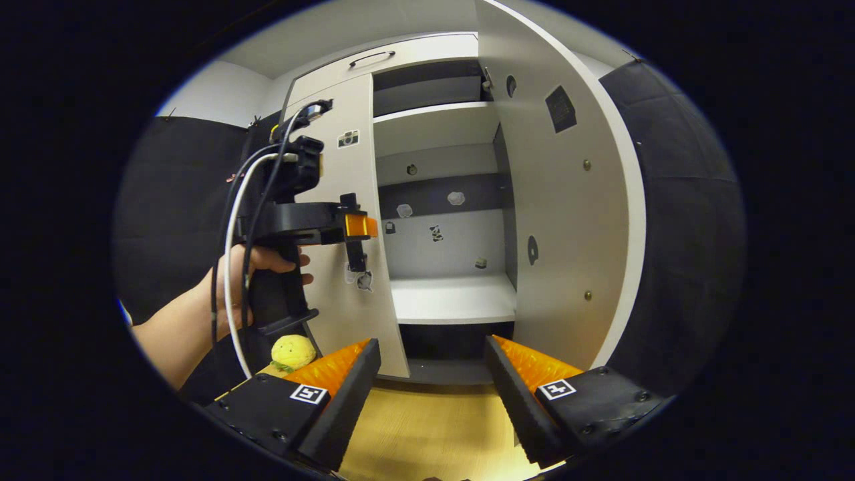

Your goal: Open the right door of the double-door shoe cabinet with the right hand, and open the left door with the left hand.

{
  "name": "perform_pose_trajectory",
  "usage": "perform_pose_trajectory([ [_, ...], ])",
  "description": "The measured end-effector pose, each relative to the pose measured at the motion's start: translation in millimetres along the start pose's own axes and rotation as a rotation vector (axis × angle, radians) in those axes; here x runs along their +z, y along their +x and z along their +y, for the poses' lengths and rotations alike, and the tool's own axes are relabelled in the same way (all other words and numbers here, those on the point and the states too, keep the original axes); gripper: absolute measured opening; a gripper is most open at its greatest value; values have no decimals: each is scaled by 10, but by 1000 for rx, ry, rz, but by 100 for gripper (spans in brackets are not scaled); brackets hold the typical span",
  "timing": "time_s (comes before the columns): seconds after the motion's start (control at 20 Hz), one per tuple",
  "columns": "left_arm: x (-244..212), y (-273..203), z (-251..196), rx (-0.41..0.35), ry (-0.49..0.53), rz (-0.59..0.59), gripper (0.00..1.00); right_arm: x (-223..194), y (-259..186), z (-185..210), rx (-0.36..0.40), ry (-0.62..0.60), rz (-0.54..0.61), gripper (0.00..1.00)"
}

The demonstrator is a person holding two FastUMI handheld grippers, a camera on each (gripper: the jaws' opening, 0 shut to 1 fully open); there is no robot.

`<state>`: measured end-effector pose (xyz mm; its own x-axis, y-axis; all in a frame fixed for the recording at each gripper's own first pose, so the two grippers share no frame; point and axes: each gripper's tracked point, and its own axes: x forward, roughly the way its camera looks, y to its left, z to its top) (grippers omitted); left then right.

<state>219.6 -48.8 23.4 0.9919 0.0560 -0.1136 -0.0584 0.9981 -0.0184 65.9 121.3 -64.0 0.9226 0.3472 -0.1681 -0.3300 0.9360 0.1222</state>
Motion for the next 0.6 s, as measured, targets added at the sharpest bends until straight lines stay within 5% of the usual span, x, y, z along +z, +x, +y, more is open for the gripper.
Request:
perform_pose_trajectory([
  [0.3,-84,34,-31,24,-2,22,57,-27,24,-15,38,16,7,99],
  [0.4,-105,27,-34,27,-16,20,37,-51,30,-28,42,22,15,99],
  [0.6,-129,30,-32,35,8,13,31,-117,42,-46,46,36,36,99],
])
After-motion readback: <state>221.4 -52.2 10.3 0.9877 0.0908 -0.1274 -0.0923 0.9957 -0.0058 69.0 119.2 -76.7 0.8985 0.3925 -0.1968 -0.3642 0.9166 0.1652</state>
